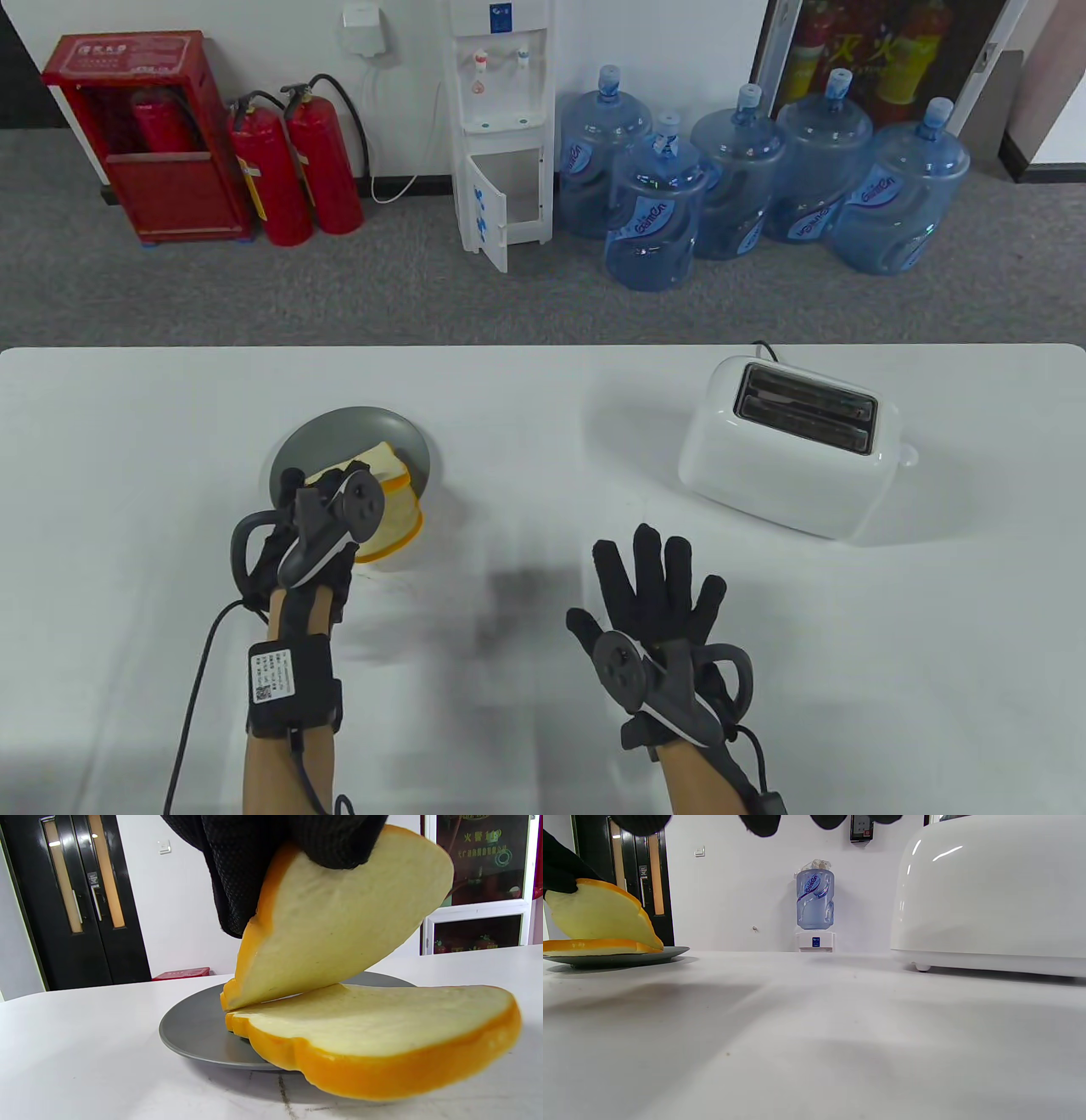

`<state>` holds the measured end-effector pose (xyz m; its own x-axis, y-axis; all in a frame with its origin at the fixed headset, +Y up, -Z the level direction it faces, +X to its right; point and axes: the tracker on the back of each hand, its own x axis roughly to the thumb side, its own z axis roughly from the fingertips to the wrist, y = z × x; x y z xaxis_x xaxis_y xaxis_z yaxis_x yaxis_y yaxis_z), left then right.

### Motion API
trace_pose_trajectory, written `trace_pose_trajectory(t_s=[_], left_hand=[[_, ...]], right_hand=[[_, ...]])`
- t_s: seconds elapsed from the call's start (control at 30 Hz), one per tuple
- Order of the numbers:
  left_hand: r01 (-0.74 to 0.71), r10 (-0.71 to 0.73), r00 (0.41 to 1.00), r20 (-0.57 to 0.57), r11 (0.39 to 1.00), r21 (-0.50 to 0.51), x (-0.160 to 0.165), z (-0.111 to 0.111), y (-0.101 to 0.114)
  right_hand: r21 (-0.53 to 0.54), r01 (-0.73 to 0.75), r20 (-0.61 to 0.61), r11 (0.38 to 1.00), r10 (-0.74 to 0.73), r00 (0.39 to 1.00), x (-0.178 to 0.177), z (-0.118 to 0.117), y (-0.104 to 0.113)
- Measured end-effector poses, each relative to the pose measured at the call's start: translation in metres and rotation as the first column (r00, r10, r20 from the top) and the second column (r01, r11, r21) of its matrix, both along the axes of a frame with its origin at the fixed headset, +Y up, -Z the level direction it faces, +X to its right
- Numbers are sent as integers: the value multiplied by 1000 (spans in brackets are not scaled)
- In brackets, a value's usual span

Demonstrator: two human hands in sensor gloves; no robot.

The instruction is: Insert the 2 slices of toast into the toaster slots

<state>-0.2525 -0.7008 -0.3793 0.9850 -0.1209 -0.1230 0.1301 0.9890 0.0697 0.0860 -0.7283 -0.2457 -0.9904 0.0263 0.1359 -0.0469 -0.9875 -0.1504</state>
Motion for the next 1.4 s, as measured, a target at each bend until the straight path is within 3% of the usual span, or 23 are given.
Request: trace_pose_trajectory(t_s=[0.37, 0.77, 1.07, 1.4], left_hand=[[-36, 37, 999, -11, 996, 87, -11, 1, 7], [-60, 54, 998, 32, 962, 265, -19, 19, 31], [-121, 94, 991, 94, 930, 347, -19, 46, 48], [-147, 48, 971, 234, 891, 430, 2, 92, 61]], right_hand=[[-1, 10, 2, 1000, -10, 1000, 0, 0, 1], [-1, 23, -12, 1000, -23, 1000, -1, 0, 1], [1, 33, -34, 999, -33, 999, -2, 0, 0], [5, 33, -40, 999, -33, 999, -3, 2, 0]])
